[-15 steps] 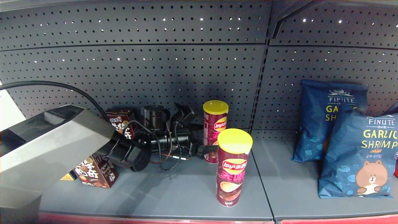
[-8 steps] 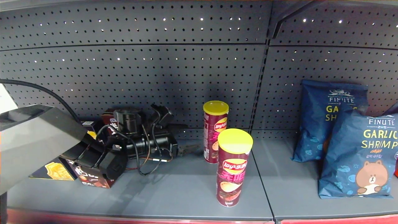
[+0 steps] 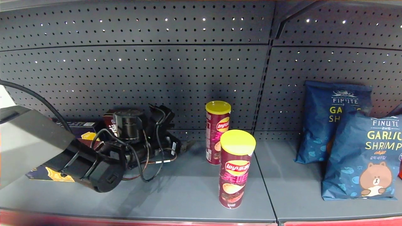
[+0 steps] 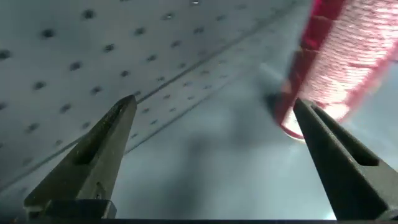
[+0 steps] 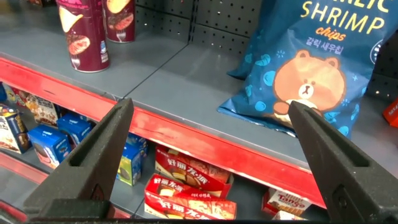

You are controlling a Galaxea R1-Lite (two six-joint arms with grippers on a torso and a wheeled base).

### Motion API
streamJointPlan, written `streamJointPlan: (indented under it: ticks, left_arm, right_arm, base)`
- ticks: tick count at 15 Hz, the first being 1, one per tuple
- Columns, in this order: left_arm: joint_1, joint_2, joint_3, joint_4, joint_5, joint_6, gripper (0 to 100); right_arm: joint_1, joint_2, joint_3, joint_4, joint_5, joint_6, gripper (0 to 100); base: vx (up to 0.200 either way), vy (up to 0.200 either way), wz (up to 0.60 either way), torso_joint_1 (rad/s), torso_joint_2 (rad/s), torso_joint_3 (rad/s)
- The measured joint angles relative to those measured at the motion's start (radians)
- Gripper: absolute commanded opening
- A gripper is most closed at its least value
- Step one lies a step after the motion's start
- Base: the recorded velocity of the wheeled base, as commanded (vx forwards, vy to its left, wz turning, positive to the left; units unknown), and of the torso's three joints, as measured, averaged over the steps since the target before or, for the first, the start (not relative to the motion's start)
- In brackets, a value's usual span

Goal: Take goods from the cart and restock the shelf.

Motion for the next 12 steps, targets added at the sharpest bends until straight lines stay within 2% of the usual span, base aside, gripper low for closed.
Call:
streamJointPlan:
  ticks: [2, 5, 8, 12]
  left_arm:
    - [-0.051, -0.007, -0.005, 0.003, 0.164, -0.028, 100]
    - [-0.093, -0.003, -0.016, 0.006, 0.299, -0.031, 100]
    - [-0.115, 0.011, -0.020, 0.007, 0.366, -0.032, 100]
    - [-0.127, 0.047, -0.031, 0.005, 0.375, -0.031, 100]
  right_arm:
    - [0.000, 0.000, -0.001, 0.000, 0.000, 0.000, 100]
    - [0.000, 0.000, -0.001, 0.000, 0.001, 0.001, 100]
    - [0.000, 0.000, -0.002, 0.001, 0.002, 0.001, 100]
    - [0.000, 0.000, -0.002, 0.007, 0.008, 0.001, 100]
  base:
    - [0.000, 0.000, 0.00, 0.000, 0.00, 0.000]
    - [0.000, 0.000, 0.00, 0.000, 0.00, 0.000]
    - [0.000, 0.000, 0.00, 0.000, 0.00, 0.000]
    - [0.000, 0.000, 0.00, 0.000, 0.00, 0.000]
